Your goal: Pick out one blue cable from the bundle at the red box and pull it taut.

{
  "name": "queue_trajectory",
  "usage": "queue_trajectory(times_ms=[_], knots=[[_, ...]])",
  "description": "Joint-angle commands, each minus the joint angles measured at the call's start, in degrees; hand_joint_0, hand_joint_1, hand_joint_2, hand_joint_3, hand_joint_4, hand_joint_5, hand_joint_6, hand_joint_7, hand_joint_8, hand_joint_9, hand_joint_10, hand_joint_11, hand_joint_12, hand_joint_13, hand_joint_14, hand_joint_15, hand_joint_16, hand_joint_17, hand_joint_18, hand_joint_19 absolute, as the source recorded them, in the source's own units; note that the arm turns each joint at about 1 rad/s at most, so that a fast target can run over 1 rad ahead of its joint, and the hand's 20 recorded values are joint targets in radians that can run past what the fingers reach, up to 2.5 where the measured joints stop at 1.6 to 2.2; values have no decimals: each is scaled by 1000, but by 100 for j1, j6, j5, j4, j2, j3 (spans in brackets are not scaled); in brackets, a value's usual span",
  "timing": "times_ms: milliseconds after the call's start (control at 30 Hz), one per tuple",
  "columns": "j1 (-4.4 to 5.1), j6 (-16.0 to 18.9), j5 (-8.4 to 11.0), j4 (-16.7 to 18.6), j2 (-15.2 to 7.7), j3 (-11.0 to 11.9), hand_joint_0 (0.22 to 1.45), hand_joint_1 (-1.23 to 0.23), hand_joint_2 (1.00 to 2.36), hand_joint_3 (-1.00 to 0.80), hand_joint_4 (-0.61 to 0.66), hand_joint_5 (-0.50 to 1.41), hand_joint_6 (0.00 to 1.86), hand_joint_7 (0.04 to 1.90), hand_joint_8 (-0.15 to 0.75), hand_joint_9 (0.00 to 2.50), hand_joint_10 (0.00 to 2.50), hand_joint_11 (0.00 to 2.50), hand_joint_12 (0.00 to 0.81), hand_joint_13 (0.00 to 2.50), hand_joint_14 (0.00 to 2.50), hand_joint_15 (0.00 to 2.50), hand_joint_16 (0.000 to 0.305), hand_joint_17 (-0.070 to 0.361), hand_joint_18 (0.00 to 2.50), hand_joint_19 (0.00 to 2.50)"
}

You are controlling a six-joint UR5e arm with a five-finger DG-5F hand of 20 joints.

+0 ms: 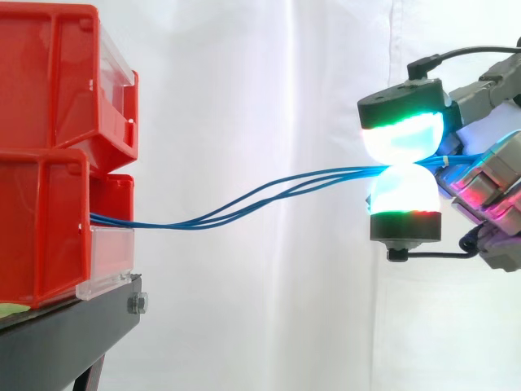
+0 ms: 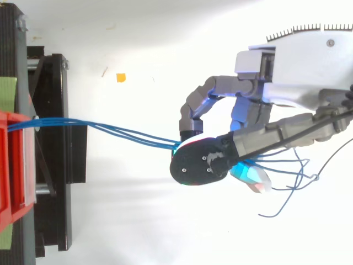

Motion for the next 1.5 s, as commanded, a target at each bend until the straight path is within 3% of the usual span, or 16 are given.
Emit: queue_trajectory(times_ms=[0,167,333,600,733,1133,1367,1467], knots=[[2,-75,44,65,0,1,602,-546,1013,-346,205,-187,887,851,310,1403,26,1531,415,1331,30,998,64,143,976,963],[-16,-374,53,381,0,1,621,-407,1006,-418,184,-181,874,855,299,1427,25,1520,411,1329,30,995,63,142,971,951],[-33,-612,97,636,0,1,637,-377,1010,-387,168,-171,870,878,299,1457,30,1516,416,1338,30,985,63,142,974,962],[-33,-752,246,680,0,1,625,-425,1020,-204,168,-167,864,915,310,1465,29,1538,419,1338,30,980,64,144,978,954],[-33,-902,466,698,0,1,620,-462,1020,-144,184,-168,871,919,323,1463,26,1520,440,1352,29,962,67,152,1001,934],[-25,-981,492,715,0,-8,611,-519,1022,-82,205,-173,905,862,334,1443,25,1534,442,1330,30,957,69,156,995,922],[-33,-972,475,715,0,-17,625,-639,1023,-105,237,-177,910,874,334,1431,26,1530,436,1309,30,968,68,153,962,925],[-42,-972,475,715,0,-8,624,-627,1016,-296,235,-182,899,881,313,1419,27,1537,418,1294,31,963,65,145,934,939]])
